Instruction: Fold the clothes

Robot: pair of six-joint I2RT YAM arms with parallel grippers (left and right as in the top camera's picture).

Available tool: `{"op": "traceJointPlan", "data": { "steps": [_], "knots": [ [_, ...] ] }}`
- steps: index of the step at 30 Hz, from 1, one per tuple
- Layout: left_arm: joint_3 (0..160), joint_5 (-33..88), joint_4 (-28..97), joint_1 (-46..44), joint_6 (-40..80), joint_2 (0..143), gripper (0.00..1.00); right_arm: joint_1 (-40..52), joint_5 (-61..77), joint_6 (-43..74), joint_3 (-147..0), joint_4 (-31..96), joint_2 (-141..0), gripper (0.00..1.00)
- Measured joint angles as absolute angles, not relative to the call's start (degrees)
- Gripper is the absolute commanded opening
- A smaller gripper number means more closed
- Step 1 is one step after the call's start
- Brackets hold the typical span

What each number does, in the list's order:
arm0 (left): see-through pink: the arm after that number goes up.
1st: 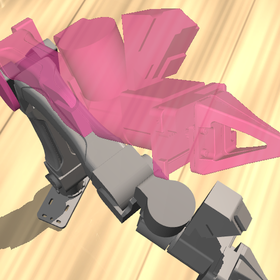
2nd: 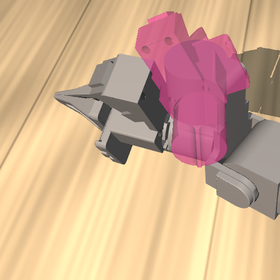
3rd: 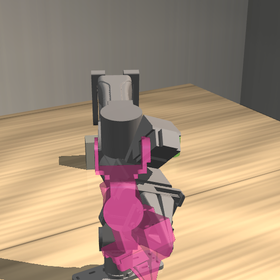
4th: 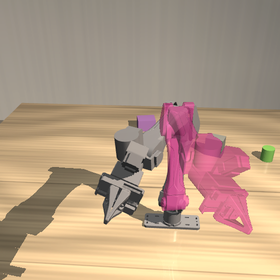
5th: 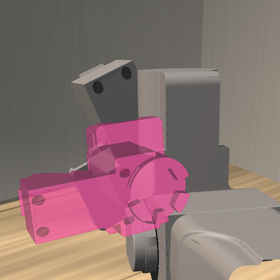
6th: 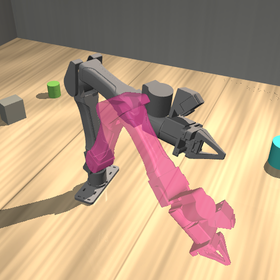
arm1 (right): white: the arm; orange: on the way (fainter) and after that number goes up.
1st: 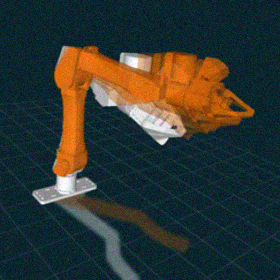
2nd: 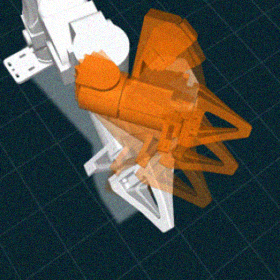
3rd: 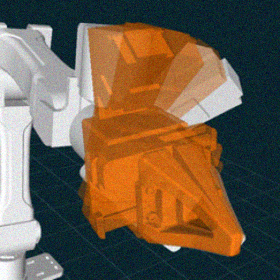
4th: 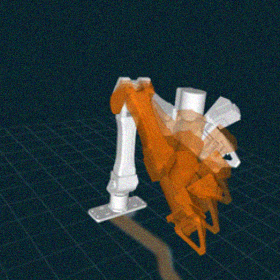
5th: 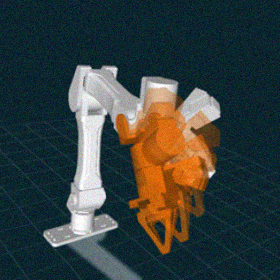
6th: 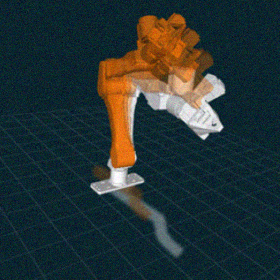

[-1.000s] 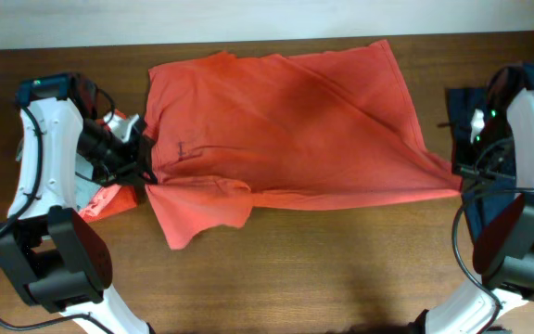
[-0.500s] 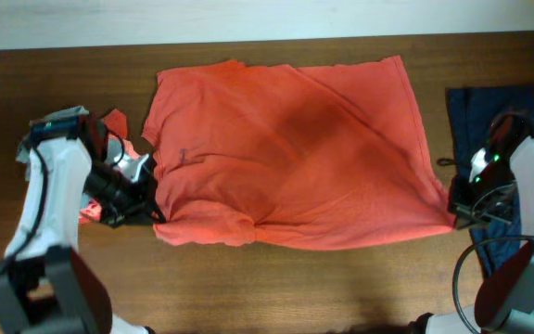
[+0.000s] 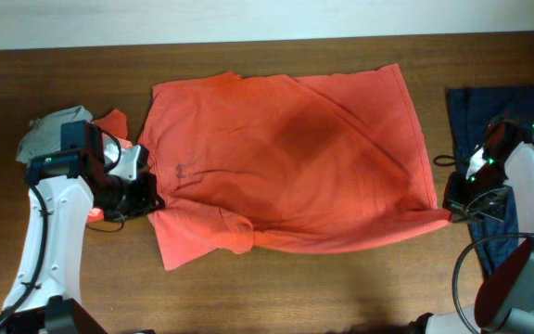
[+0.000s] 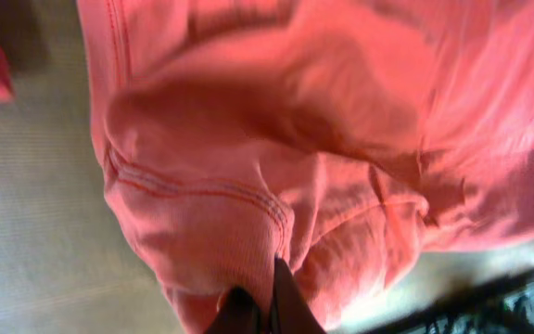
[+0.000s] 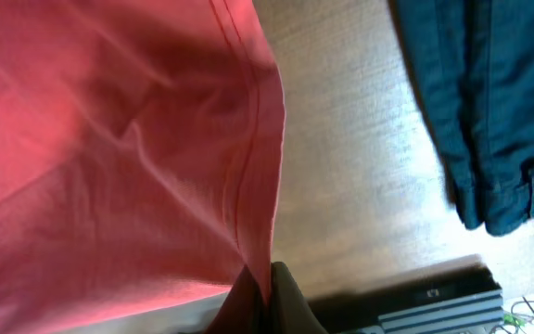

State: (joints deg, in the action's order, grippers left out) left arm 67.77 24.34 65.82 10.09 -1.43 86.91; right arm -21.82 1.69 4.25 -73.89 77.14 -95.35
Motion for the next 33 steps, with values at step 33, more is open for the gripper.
{"op": "traceJointPlan", "data": {
  "steps": [33],
  "knots": [
    [67.66, 23.44, 46.04, 10.09, 5.08, 98.3, 0.01, -16.78, 10.66, 1.43, -73.78, 44.66, -105.45, 0.06]
  ]
}}
